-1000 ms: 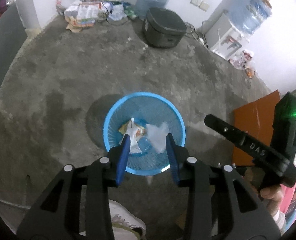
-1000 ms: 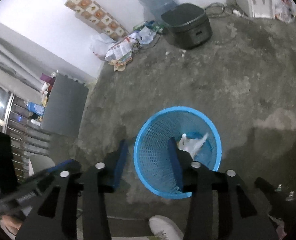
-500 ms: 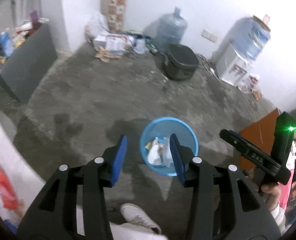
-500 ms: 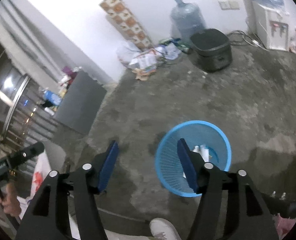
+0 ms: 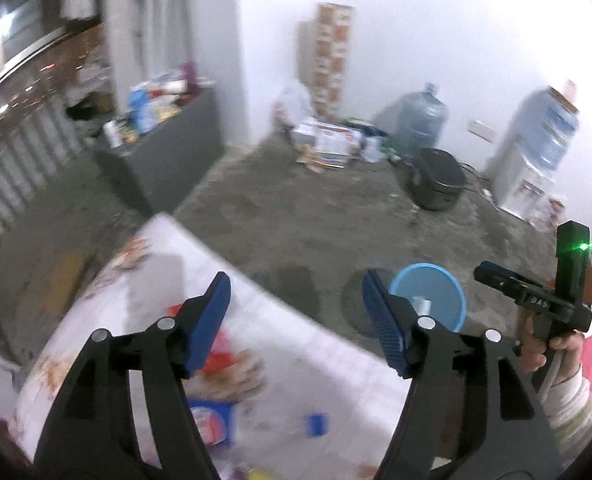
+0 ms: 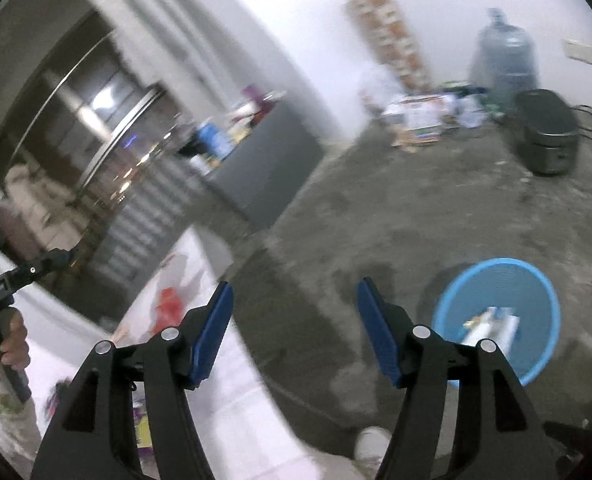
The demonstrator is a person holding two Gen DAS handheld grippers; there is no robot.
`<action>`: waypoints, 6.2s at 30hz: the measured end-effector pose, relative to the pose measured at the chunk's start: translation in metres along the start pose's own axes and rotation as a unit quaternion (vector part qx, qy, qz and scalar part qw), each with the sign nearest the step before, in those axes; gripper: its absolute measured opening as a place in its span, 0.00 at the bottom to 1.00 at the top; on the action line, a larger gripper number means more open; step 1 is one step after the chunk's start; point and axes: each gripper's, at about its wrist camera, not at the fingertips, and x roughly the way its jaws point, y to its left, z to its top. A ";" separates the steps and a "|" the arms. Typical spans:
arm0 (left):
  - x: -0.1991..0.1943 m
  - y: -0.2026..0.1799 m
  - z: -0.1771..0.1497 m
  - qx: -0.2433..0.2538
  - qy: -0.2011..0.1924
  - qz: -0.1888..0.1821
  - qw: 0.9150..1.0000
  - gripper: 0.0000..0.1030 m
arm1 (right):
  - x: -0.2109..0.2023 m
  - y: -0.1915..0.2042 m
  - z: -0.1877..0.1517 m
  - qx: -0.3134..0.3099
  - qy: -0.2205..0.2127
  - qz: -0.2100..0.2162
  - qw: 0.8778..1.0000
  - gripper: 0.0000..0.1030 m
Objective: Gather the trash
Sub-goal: 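Move both tools back to the table, then grasp the red wrapper with the right gripper and lift it, then carry the red wrapper to the blue wastebasket with the right gripper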
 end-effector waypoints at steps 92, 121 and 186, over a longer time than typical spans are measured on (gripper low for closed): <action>0.102 0.259 -0.209 -0.352 0.320 -0.099 0.874 0.47 | 0.211 0.176 -0.066 -0.166 0.187 0.068 0.966 0.02; 0.045 0.272 -0.199 -0.334 0.219 -0.129 0.908 0.00 | 0.199 0.179 -0.063 -0.148 0.175 0.080 0.970 0.02; 0.356 -0.320 -0.056 0.123 0.190 -0.204 0.953 0.47 | 0.070 -0.310 -0.071 0.269 0.043 -0.251 0.929 0.49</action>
